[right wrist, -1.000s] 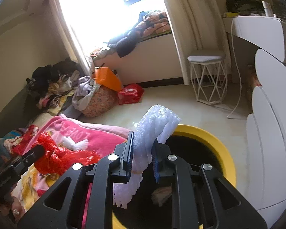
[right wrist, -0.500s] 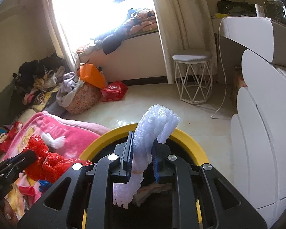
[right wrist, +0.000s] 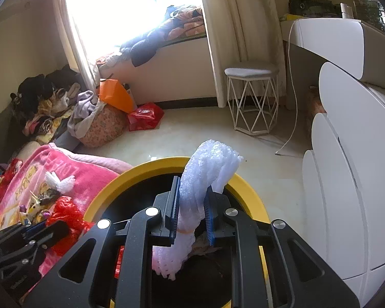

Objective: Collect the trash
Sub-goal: 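Carry the red bag and foam net in both tools over the yellow bin, then open both tools to drop the red bag and foam net into the bin, then move both open tools back to the wrappers on the blanket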

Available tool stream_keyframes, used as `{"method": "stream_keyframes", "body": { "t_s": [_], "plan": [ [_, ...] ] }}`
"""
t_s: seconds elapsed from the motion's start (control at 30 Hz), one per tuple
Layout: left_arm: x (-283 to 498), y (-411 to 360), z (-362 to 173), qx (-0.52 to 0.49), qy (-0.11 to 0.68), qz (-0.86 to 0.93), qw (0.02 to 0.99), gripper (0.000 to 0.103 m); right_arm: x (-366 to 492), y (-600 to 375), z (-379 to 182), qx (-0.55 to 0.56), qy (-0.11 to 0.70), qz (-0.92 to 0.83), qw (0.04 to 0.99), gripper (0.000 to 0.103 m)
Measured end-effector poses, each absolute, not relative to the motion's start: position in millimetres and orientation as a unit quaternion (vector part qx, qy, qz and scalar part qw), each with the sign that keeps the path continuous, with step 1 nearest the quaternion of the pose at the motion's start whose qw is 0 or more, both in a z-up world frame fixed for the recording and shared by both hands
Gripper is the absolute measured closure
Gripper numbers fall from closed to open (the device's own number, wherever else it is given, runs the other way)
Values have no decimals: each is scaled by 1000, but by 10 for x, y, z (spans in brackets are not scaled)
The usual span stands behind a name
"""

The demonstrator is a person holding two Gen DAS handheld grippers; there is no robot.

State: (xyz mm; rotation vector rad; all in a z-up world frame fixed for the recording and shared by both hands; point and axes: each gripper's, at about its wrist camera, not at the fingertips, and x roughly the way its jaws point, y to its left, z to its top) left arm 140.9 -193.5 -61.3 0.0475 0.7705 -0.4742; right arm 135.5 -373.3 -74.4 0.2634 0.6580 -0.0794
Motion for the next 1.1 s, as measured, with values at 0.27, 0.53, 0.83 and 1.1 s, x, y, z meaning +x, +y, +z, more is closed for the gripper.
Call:
{"method": "stream_keyframes", "body": {
  "t_s": [0.27,0.53,0.83,1.1],
  "plan": [
    [1462,-1935,-698,18,383,-223,896,85,1342,-3757,-751,140,329,-23,934,84],
    [1443,-1729,-617,-5,369,-197,908,17,1308,-3696,-689,134,328,-10,935,59],
    [1357,-1469,-408,-29,345,-176,922,11,1237,-3559,-592,133,318,3,939,52],
    [1251,-1200,-243,-46,321,-145,935,11,1207,-3340,-448,126,308,30,942,46]
  ]
}}
